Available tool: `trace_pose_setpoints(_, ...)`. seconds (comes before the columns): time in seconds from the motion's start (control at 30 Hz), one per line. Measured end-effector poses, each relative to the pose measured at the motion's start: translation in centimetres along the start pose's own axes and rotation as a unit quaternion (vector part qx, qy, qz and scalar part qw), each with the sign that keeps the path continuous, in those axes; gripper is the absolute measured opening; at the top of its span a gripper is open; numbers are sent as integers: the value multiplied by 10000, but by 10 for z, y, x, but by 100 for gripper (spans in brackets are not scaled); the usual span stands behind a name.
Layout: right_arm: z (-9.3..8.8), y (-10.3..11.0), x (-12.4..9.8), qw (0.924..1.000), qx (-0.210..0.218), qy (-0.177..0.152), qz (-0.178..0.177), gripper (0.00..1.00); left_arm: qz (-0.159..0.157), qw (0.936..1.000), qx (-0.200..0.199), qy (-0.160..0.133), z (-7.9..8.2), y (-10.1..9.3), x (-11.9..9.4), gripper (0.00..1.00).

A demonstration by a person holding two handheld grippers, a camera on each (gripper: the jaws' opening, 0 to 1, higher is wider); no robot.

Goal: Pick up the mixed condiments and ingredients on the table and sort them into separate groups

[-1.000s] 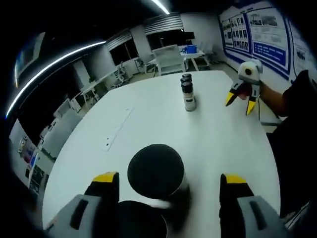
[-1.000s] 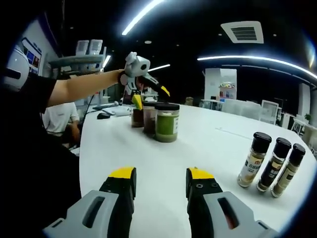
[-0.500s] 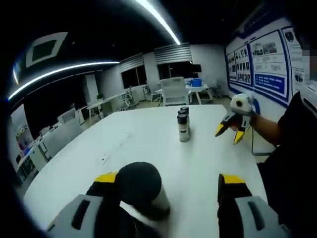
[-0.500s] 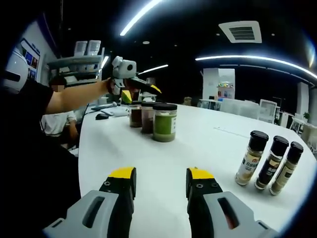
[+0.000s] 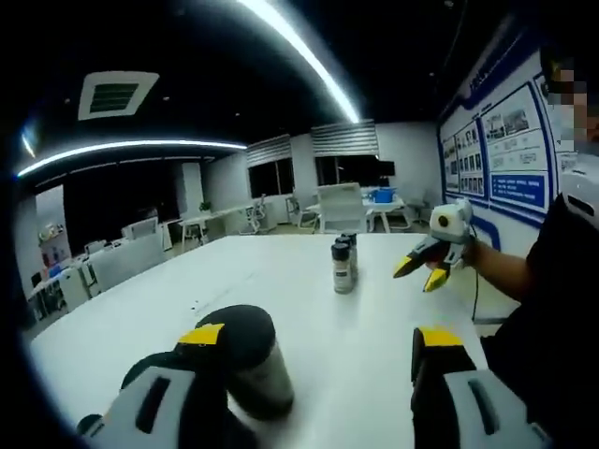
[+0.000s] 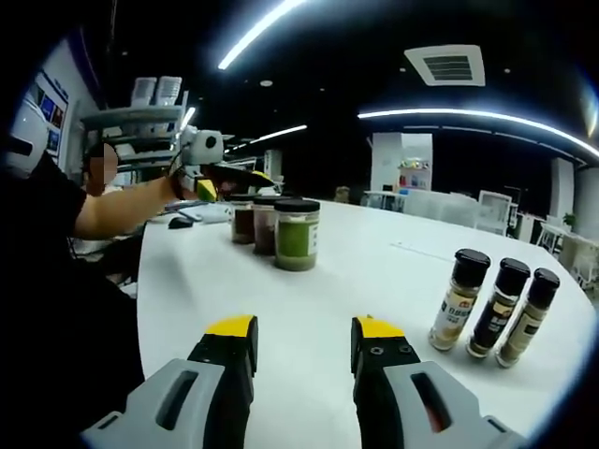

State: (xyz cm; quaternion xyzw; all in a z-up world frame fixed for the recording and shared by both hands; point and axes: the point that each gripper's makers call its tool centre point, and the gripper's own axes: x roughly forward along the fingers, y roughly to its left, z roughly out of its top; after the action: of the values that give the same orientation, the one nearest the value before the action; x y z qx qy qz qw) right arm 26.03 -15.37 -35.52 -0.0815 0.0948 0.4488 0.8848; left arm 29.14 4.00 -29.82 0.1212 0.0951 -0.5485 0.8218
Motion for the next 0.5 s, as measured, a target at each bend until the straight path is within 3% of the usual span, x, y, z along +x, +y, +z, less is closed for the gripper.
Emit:
trace_pose_setpoints(0.13, 0, -2, -1, 10000, 13, -7, -66, 41, -10, 9999, 84, -129, 3, -16, -2, 79)
trace_pose_setpoints(0.33, 1, -6, -3, 9999, 15, -48, -153, 41, 169, 9991, 65, -392, 6, -24, -12, 79)
trace_pose_setpoints(0.5, 0, -9, -6, 9997, 44, -70, -216, 41, 379, 9984, -88, -415, -9, -26, -17, 79)
